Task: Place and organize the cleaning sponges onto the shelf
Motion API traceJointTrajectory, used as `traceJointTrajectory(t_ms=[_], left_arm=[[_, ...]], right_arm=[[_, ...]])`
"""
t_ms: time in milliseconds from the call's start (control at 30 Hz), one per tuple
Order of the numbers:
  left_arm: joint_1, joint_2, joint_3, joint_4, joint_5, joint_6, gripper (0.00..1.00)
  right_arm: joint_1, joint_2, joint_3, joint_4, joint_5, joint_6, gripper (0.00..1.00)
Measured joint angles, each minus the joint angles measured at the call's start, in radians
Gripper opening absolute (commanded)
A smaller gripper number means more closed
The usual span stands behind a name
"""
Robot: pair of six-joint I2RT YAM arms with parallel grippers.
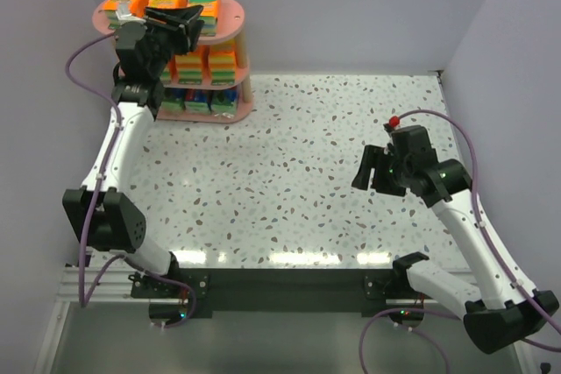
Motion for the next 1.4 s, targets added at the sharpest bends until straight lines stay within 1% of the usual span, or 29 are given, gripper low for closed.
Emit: traceJointTrajectory(t_ms=[67, 133, 167, 200, 267, 433, 533, 633, 700, 900, 967, 1167, 1400], left_arm=[[-0.001, -0.071, -0.051, -0.001, 0.0, 0.016, 0.56], [-0.002, -0.157, -0.091, -0.012, 0.002, 0.047, 0.91], [-0.005, -0.2, -0.101, -0.018, 0.005, 0.065, 1.0], [-0.01, -0.243, -0.105, -0.029, 0.008, 0.084, 1.0], [-0.03, -0.323, -0.105, -0.047, 0.013, 0.138, 1.0], [-0.09, -0.551, -0.103, -0.174, 0.034, 0.354, 1.0], [-0.089, -0.647, -0.071, -0.328, 0.034, 0.507, 1.0], [-0.089, -0.697, -0.014, -0.495, 0.032, 0.645, 1.0], [-0.089, -0.723, -0.01, -0.595, 0.024, 0.711, 1.0], [-0.089, -0.793, -0.076, -0.832, -0.051, 0.817, 1.0], [-0.089, -0.819, -0.091, -0.88, -0.081, 0.841, 1.0], [-0.089, -0.88, -0.094, -0.963, -0.152, 0.901, 1.0], [-0.089, -0.872, -0.079, -1.014, -0.193, 0.934, 1.0]], right_arm=[[0.0, 0.0, -0.004, 0.002, 0.0, 0.0, 0.71], [0.0, 0.0, -0.008, 0.005, -0.001, 0.0, 0.77], [0.0, 0.0, -0.011, 0.006, -0.002, 0.0, 0.8], [0.0, 0.0, -0.013, 0.007, -0.003, 0.0, 0.88], [0.0, 0.0, -0.014, 0.009, -0.01, -0.003, 0.98], [0.0, 0.0, -0.012, 0.014, -0.036, -0.013, 0.99], [0.0, 0.002, -0.01, 0.015, -0.038, -0.016, 0.99], [0.0, 0.014, -0.005, 0.015, -0.038, -0.019, 0.99], [0.0, 0.025, -0.005, 0.015, -0.038, -0.019, 0.99], [0.007, 0.037, 0.001, 0.01, -0.034, -0.02, 0.99], [0.013, 0.038, 0.012, 0.01, -0.034, -0.021, 0.99], [0.021, 0.026, 0.023, 0.01, -0.034, -0.027, 0.99], [0.021, -0.01, 0.021, 0.013, -0.027, -0.027, 0.99]])
